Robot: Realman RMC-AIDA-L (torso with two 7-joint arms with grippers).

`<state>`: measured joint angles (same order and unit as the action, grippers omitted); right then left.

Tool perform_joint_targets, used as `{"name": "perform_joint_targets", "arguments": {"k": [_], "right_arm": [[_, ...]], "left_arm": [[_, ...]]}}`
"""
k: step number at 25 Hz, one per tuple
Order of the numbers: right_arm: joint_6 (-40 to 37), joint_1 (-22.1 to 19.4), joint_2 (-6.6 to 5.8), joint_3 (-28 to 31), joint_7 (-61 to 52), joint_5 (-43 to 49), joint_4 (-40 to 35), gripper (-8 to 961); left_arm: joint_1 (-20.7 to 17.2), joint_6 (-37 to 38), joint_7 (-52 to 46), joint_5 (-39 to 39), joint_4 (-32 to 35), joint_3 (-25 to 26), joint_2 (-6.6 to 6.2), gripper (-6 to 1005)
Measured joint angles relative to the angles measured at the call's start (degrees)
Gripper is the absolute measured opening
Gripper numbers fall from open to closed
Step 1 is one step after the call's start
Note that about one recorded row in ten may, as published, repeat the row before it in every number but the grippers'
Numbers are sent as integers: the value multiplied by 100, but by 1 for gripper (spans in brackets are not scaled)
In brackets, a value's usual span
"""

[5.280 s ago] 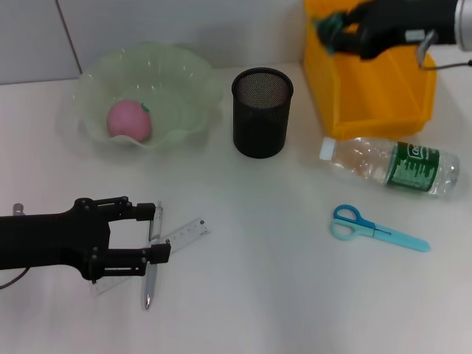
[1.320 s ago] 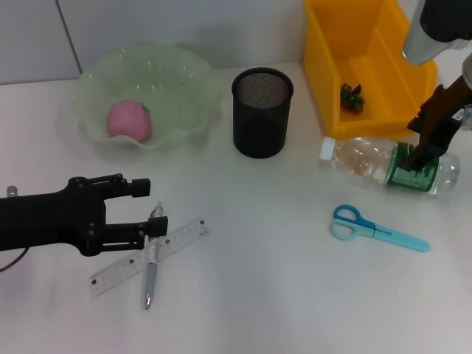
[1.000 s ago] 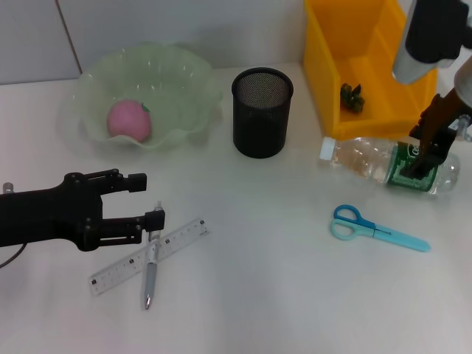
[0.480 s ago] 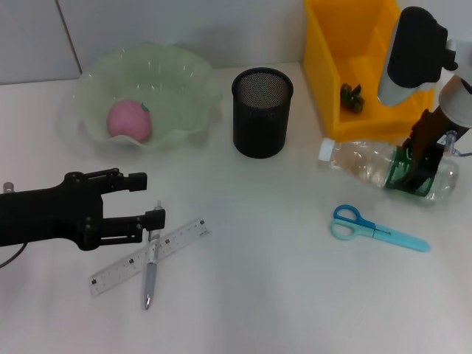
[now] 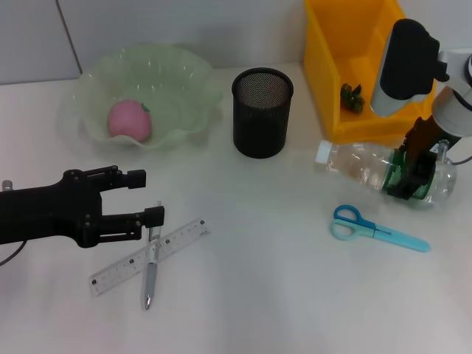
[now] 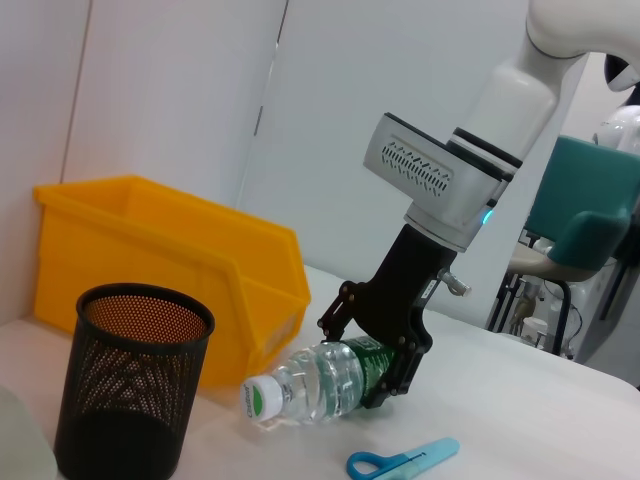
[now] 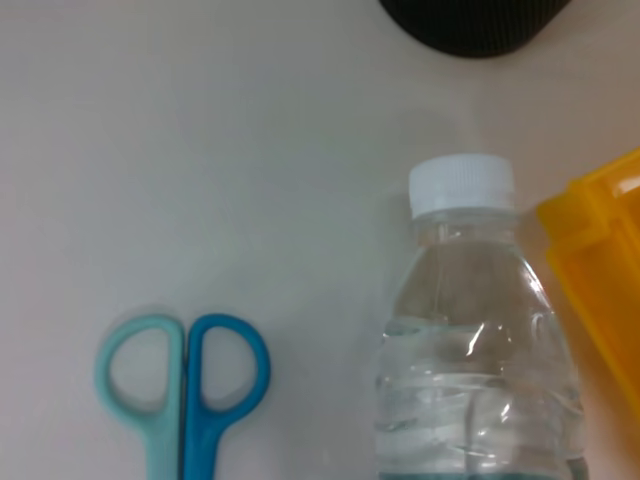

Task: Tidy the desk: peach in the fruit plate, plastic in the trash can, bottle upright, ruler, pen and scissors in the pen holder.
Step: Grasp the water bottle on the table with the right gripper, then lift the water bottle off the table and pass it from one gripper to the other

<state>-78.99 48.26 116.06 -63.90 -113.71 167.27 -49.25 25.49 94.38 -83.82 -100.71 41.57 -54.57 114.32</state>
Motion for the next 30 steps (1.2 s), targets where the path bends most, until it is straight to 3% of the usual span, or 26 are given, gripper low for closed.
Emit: {"name": "perform_joint_targets", "arguments": {"k": [30], "right_arm": [[150, -121, 81, -18, 5, -5, -43, 759]], "left_arm": [[14, 31, 0, -11, 9, 79, -3, 802]]}}
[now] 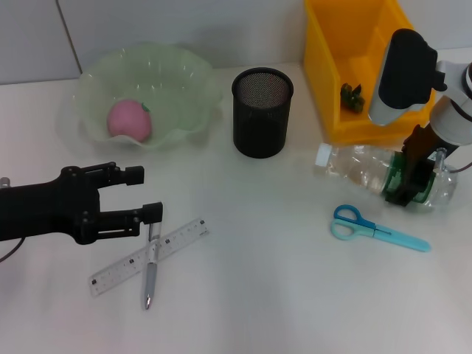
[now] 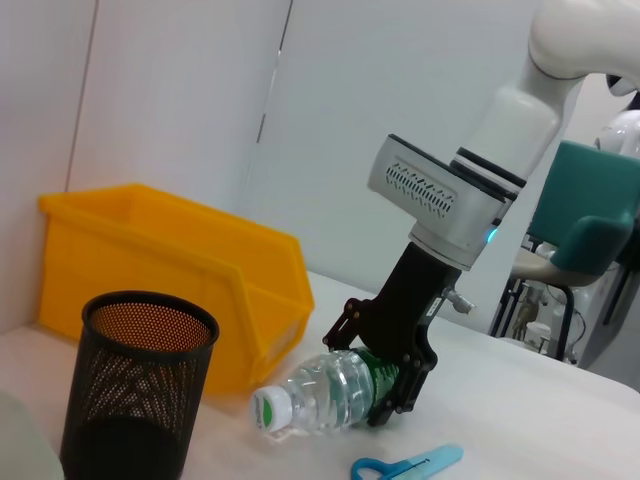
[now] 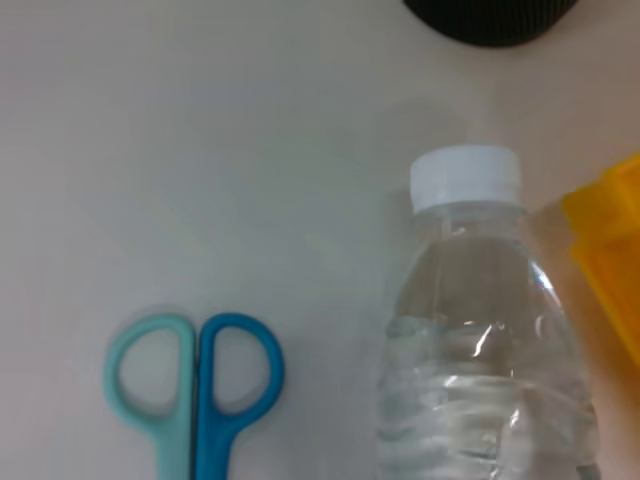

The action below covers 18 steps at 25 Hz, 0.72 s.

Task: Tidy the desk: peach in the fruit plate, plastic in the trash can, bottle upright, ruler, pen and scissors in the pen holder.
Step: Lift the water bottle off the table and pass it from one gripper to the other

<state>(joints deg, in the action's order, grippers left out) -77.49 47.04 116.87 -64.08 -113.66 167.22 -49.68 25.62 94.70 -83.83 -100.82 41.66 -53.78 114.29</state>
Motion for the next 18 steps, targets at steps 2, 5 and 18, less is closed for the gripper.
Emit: {"name": "perform_joint_targets", "arguments": {"k": [2, 5, 18], "right_arm": [[-15, -95, 29, 0, 8, -11, -203, 759], [-158, -267, 94, 50, 86, -81, -627, 759], [-710, -1333, 107, 203, 617, -2114, -2143, 760]], "left_arm": [[-7, 2, 1, 0, 0, 0, -3, 802], [-11, 2, 1, 1, 0, 0, -4, 802], [-44, 65, 8, 15, -39, 298, 12, 801]]}}
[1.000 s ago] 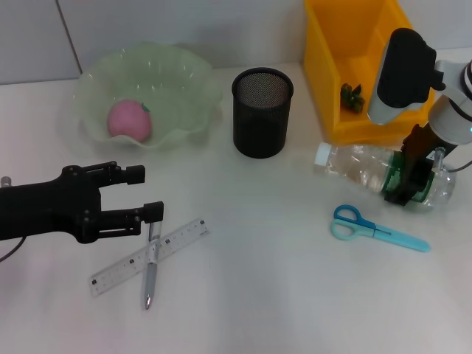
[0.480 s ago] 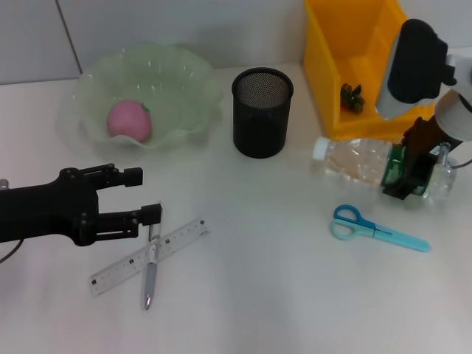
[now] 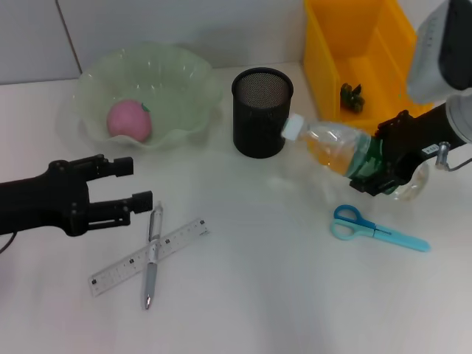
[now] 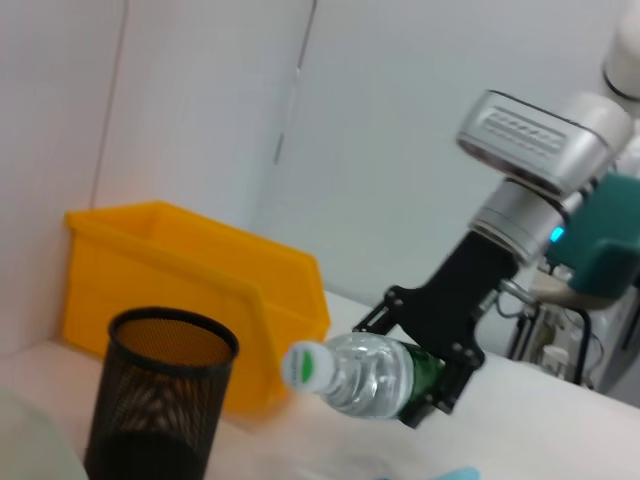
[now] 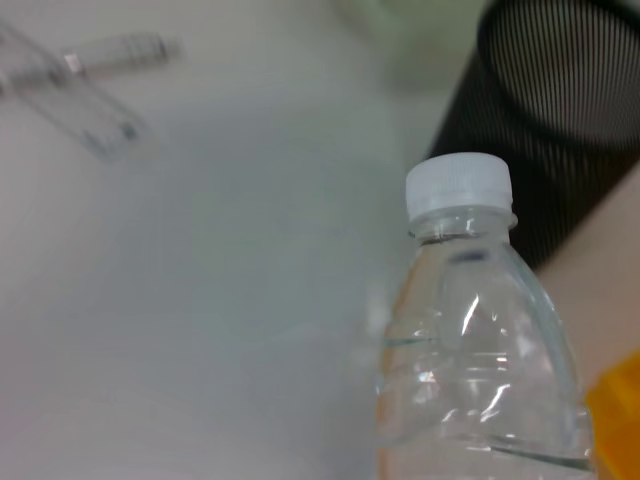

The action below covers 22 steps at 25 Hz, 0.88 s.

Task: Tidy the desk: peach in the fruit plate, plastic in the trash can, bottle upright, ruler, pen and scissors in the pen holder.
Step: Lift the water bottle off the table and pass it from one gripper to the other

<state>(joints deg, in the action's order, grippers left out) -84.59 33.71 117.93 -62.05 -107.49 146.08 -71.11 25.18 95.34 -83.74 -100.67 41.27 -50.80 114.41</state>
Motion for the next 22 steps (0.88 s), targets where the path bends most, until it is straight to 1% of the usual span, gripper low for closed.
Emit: {"name": "perform_joint_targets", "arguments": {"k": [5, 9, 13, 16, 17, 19, 21, 22], "right_arm": [[-17, -269, 27, 251, 452, -941, -123, 759], [34, -417, 52, 335, 899, -1752, 22, 759], [47, -486, 92, 520, 1539, -2673, 429, 759], [50, -500, 100, 587, 2114, -3426, 923, 759], [52, -502, 101, 601, 2251, -3582, 1045, 759], [58, -503, 104, 610, 2587, -3962, 1355, 759], [61, -484, 105, 610, 2884, -4255, 1633, 759], [65, -470, 105, 604, 3000, -4398, 1768, 759]], "left_arm": [[-14, 87, 40, 4, -14, 347, 67, 802], [-14, 137, 43, 5, -14, 619, 124, 802], [-11, 143, 43, 27, -14, 850, 199, 801], [-6, 143, 43, 145, -16, 1111, 317, 801], [-6, 143, 43, 145, -16, 1111, 317, 801], [-2, 147, 74, 467, -149, 1224, 380, 801], [13, 169, 149, 658, -313, 1219, 380, 801], [38, 204, 283, 803, -498, 1212, 376, 801]]}}
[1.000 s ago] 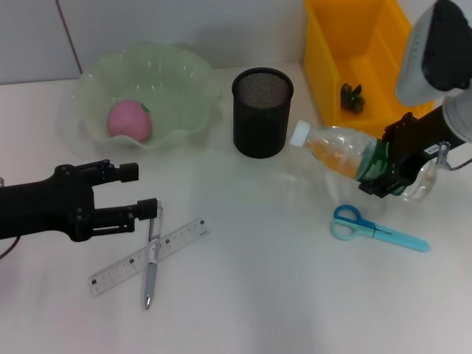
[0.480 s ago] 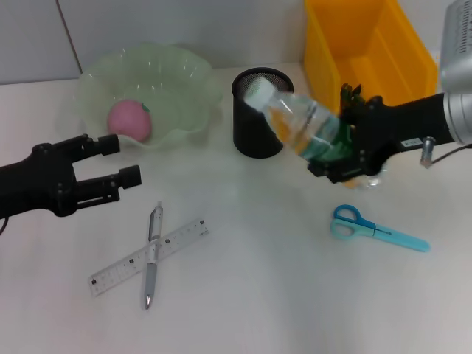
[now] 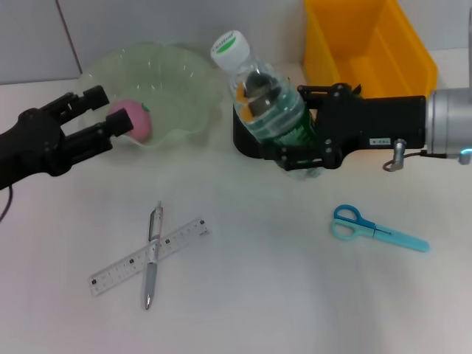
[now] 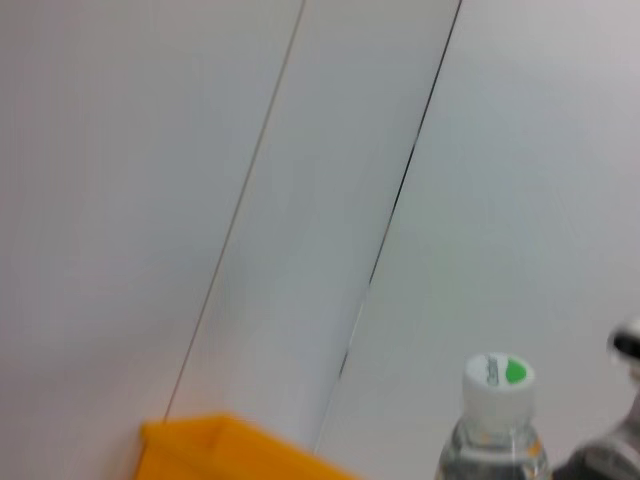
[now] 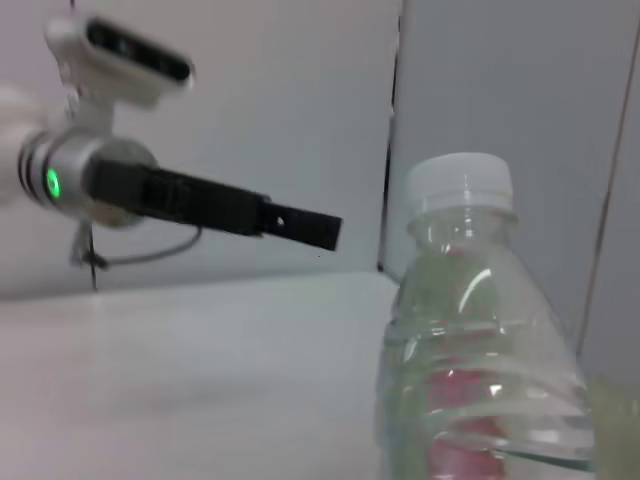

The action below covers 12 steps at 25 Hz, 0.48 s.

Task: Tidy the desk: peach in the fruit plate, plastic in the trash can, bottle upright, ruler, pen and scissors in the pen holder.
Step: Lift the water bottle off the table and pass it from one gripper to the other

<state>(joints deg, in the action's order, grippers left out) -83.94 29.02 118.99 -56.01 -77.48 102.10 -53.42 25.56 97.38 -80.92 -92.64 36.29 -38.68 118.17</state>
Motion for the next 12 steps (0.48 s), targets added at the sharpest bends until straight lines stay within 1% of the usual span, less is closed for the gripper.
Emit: {"name": "perform_joint_targets", "arguments": {"k": [3, 7, 12], "right_arm": [[-8, 26, 3, -70, 255, -330, 266, 759], [-35, 73, 16, -224, 467, -607, 521, 760], [-71, 195, 25, -405, 720, -868, 903, 760]], "left_arm": [[98, 97, 536, 326, -613, -3, 5, 801], [275, 185, 1039, 488, -1295, -11, 15, 802], [386, 293, 1209, 510, -1580, 12, 35, 802]]}}
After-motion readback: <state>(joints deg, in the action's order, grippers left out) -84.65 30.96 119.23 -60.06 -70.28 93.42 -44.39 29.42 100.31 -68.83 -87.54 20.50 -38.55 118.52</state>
